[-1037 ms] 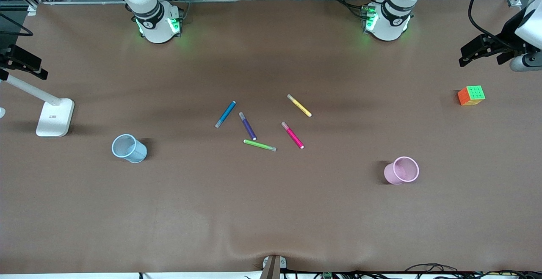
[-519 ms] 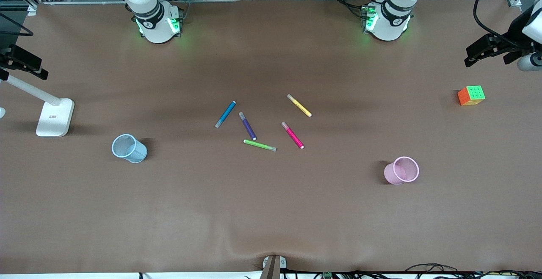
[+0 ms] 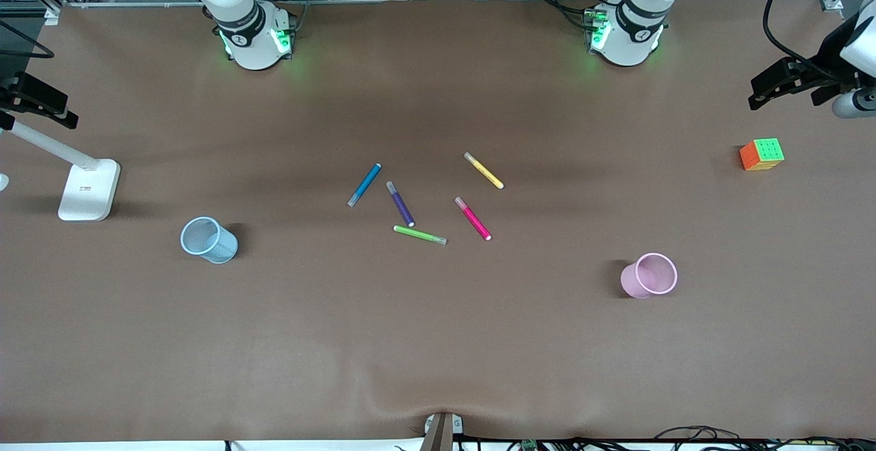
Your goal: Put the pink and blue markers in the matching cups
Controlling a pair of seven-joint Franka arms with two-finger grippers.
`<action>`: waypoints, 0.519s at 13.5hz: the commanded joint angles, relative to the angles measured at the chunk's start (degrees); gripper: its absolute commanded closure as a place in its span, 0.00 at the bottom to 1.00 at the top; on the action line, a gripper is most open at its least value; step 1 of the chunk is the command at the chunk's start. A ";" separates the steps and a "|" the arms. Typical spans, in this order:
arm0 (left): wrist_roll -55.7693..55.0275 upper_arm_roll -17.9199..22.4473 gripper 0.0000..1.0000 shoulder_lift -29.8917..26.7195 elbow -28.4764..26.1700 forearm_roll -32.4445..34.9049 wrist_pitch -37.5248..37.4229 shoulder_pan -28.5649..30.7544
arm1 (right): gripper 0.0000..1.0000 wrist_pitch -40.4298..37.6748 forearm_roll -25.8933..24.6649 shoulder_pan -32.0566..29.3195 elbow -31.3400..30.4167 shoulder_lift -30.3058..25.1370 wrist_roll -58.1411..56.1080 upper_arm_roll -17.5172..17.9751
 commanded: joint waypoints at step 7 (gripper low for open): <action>-0.58 -0.06 0.00 1.25 1.83 0.93 -1.34 0.06 | 0.00 -0.19 0.50 -0.28 0.09 -0.08 -0.44 0.33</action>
